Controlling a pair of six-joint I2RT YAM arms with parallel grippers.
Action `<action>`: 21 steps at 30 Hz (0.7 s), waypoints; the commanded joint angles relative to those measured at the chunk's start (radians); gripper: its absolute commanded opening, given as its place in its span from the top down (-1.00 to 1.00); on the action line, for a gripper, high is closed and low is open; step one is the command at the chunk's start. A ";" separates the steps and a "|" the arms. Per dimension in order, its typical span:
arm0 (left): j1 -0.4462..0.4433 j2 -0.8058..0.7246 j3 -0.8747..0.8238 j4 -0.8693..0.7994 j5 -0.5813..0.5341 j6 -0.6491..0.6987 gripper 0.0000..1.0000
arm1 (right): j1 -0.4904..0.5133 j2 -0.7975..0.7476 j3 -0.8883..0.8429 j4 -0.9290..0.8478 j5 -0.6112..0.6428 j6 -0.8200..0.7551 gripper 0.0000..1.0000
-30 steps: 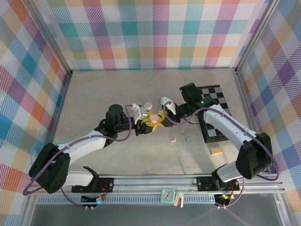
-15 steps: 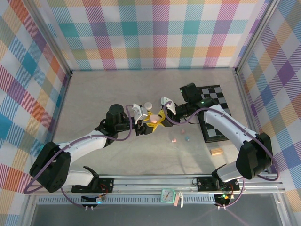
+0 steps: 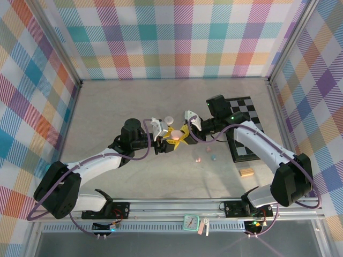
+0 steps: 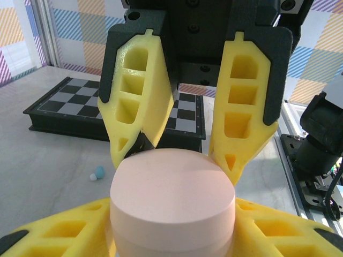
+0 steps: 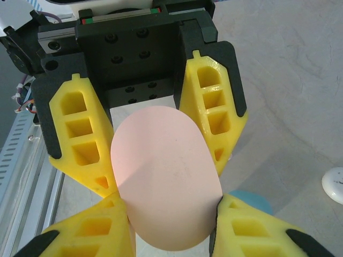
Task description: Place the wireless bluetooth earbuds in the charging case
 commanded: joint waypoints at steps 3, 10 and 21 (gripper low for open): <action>-0.010 -0.012 0.028 0.032 0.037 -0.011 0.08 | -0.005 -0.016 -0.014 0.010 -0.031 0.000 0.37; -0.010 -0.005 0.034 0.026 0.052 -0.014 0.42 | -0.004 -0.022 -0.026 0.022 -0.025 0.001 0.25; -0.010 -0.001 0.032 0.027 0.061 -0.005 0.41 | -0.027 -0.065 -0.063 0.123 0.023 0.061 -0.20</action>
